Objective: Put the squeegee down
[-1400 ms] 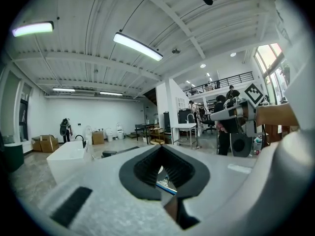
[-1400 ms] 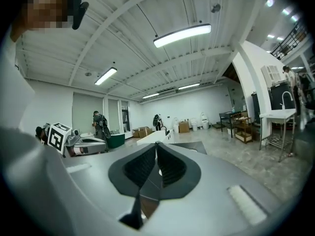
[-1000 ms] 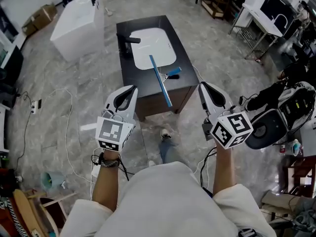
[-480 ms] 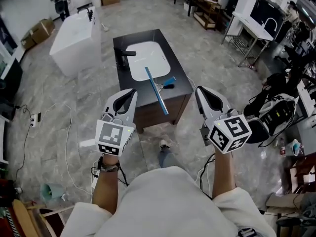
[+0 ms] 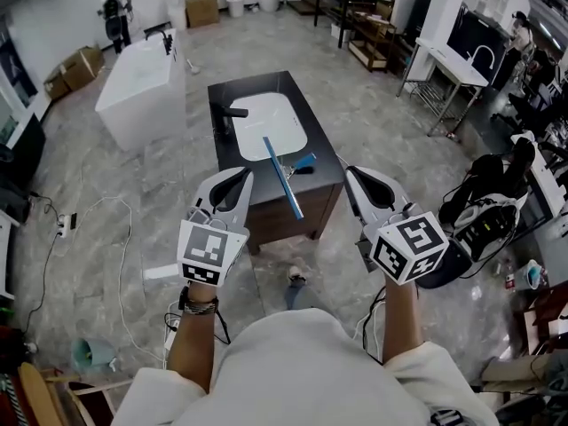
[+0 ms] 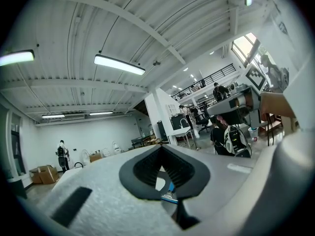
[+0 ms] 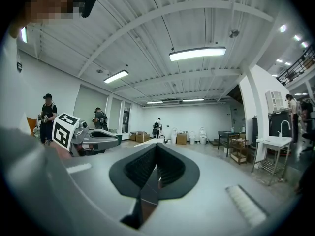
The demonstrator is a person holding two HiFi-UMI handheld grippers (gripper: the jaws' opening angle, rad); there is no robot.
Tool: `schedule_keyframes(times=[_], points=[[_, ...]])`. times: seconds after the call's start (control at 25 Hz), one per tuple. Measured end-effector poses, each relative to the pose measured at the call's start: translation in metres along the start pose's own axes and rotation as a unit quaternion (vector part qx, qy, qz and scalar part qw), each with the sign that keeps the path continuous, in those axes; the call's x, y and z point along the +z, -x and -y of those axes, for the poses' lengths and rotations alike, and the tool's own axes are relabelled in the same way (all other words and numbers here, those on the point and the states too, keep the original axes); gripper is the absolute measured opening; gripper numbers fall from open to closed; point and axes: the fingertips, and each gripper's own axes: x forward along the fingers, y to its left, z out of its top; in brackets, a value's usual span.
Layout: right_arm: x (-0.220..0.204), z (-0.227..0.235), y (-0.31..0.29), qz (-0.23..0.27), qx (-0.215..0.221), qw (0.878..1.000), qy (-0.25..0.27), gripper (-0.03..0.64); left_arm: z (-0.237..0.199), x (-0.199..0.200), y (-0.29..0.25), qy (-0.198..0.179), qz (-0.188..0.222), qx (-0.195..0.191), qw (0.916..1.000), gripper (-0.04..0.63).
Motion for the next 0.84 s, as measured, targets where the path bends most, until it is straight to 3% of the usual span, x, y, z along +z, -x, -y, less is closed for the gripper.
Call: schedule_keyframes(times=[0.84], points=[[-0.005,-0.002,0.008,-0.010,-0.008,1.000,-0.010,0.005,0.010,0.003,-0.002,0.000,0.001,-0.017,0.9999,-0.002]])
